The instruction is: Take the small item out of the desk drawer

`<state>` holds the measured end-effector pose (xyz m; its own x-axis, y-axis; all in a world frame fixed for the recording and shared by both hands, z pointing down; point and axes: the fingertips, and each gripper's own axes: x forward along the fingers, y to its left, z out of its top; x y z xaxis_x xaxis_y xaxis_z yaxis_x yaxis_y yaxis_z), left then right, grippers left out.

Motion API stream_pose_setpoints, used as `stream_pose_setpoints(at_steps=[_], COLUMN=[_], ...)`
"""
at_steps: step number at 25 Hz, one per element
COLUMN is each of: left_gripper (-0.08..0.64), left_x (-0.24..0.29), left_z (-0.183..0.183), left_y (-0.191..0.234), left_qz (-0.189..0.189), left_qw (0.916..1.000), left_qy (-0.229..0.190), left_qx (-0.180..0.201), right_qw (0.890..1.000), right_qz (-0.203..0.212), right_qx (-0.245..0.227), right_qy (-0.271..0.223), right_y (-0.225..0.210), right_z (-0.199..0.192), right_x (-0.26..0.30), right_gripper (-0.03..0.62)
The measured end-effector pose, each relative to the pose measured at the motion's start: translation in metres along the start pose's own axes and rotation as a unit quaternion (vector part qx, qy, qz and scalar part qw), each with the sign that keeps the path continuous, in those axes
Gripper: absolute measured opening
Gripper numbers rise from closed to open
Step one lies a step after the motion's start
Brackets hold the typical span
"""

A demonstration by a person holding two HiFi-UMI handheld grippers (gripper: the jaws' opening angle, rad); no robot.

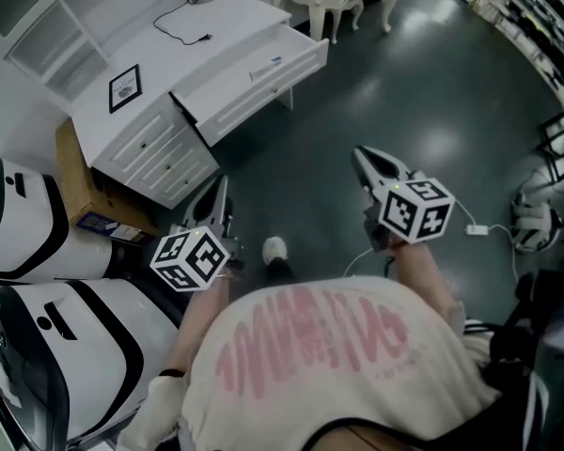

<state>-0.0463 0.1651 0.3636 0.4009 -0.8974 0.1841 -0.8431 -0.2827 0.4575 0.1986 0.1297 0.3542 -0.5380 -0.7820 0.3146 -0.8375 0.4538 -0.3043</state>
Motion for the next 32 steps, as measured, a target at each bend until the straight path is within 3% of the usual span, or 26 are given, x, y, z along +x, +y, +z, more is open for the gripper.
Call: stream_pose_setpoints(at_steps=[6, 15, 19, 27, 32], left_gripper=[0.029, 0.029, 0.029, 0.029, 0.029], left_x=[0.071, 0.153, 0.172, 0.206, 0.242], left_z=[0.051, 0.133, 0.131, 0.092, 0.098], left_y=[0.045, 0.105, 0.127, 0.16, 0.193], left_qz=[-0.013, -0.048, -0.044, -0.039, -0.006], left_qw=[0.9998, 0.9982, 0.9987, 0.9981, 0.9987], left_qy=[0.006, -0.011, -0.006, 0.045, 0.045], left_qx=[0.011, 0.036, 0.026, -0.015, -0.022], right_qw=[1.0, 0.999, 0.999, 0.998, 0.995], right_qz=[-0.007, -0.018, -0.019, -0.02, 0.004], right_qx=[0.004, 0.007, 0.009, 0.036, 0.031], right_qy=[-0.001, -0.042, -0.032, 0.052, 0.098], right_y=[-0.014, -0.022, -0.025, -0.046, -0.064], right_z=[0.038, 0.106, 0.103, 0.059, 0.05], right_x=[0.085, 0.19, 0.22, 0.283, 0.338], right_gripper=[0.017, 0.017, 0.017, 0.017, 0.017])
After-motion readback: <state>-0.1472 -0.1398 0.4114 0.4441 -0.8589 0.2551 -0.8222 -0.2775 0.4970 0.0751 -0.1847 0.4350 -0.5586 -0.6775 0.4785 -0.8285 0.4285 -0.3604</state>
